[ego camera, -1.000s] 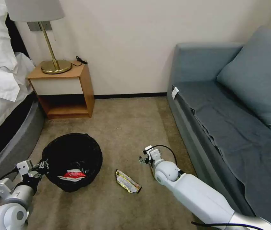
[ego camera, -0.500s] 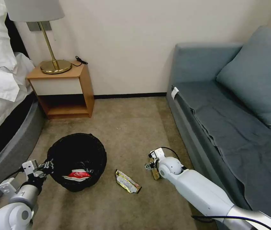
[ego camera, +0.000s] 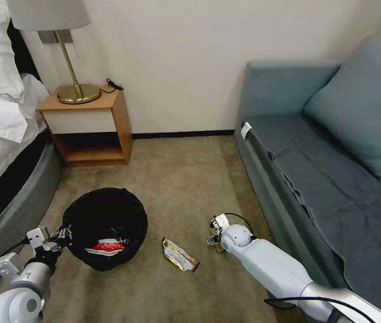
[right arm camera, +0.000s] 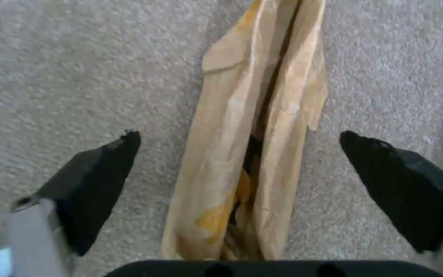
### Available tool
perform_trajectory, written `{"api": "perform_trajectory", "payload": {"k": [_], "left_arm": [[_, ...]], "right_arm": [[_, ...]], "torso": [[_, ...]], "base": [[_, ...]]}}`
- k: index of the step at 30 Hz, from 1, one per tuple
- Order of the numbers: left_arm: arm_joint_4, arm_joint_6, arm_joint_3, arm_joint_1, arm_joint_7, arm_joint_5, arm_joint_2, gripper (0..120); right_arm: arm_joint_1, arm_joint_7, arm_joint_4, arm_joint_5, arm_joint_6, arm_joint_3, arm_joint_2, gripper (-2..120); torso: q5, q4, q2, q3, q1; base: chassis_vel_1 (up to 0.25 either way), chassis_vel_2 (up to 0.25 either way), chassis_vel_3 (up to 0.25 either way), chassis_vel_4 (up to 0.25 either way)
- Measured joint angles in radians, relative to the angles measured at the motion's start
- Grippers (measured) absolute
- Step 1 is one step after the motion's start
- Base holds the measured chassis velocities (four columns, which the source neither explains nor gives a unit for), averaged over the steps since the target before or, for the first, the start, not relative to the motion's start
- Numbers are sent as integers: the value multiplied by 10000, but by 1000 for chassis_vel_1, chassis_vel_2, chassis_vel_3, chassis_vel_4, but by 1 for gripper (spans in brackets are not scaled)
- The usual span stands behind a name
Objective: Pick up the trash bin, then pick up the garbage on the floor and place it into the trash bin.
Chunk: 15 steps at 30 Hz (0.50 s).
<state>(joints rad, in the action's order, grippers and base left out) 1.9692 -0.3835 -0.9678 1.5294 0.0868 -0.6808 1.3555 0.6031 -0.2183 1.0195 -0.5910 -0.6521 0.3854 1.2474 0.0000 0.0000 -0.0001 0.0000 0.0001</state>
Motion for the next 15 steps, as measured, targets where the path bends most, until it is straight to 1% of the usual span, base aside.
{"api": "perform_trajectory", "payload": {"k": [2, 3, 4, 5, 8, 9, 10, 11, 13, 14, 15], "left_arm": [[-24, 7, 0, -6, 1, 1, 6, 5], [-28, 13, 0, -7, 1, 1, 7, 5], [-28, 13, 0, -7, 1, 1, 7, 5], [-30, 16, 0, -8, 2, 2, 8, 5], [-58, 29, 0, -17, 8, 2, 9, 5], [-64, 33, 0, -17, 10, 2, 11, 5], [-64, 33, 0, -17, 10, 2, 11, 5], [-71, 39, 0, -15, 12, 3, 17, 5], [-88, 55, 0, -11, 23, 3, 22, 5], [-94, 62, 0, -11, 24, 3, 22, 5], [-94, 62, 0, -11, 24, 3, 22, 5]], "right_arm": [[-3, 137, -224, 67, 44, -114, 86, 88], [-3, 200, -292, 93, 81, -158, 108, 85], [-3, 200, -292, 93, 81, -158, 108, 85], [-3, 228, -329, 104, 106, -188, 118, 81], [21, 291, -413, 113, 186, -283, 135, 66], [27, 300, -435, 113, 205, -297, 143, 63], [27, 300, -435, 113, 205, -297, 143, 63], [43, 309, -483, 122, 238, -338, 165, 56], [61, 333, -519, 134, 268, -371, 176, 48], [63, 334, -533, 143, 276, -379, 182, 45], [63, 334, -533, 143, 276, -379, 182, 45]], "torso": [[0, 0, 0, 0, 0], [0, 0, 0, 0, 0], [0, 0, 0, 0, 0], [0, 0, 0, 0, 0], [0, 0, 0, 0, 0], [0, 0, 1, 0, 0], [0, 0, 1, 0, 0], [0, 0, 0, 0, 0], [0, 0, 1, 0, 0], [0, 0, 0, 0, -1], [0, 0, 0, 0, -1]], "base": [[0, 0, 0, 0], [0, 0, 0, 0], [0, 0, 0, 0], [0, 0, 0, 0], [0, 0, 0, 0], [0, 0, 0, 0], [0, 0, 0, 0], [0, 0, 0, 0], [0, 0, 0, 0], [0, 0, 0, 0], [0, 0, 0, 0]]}}
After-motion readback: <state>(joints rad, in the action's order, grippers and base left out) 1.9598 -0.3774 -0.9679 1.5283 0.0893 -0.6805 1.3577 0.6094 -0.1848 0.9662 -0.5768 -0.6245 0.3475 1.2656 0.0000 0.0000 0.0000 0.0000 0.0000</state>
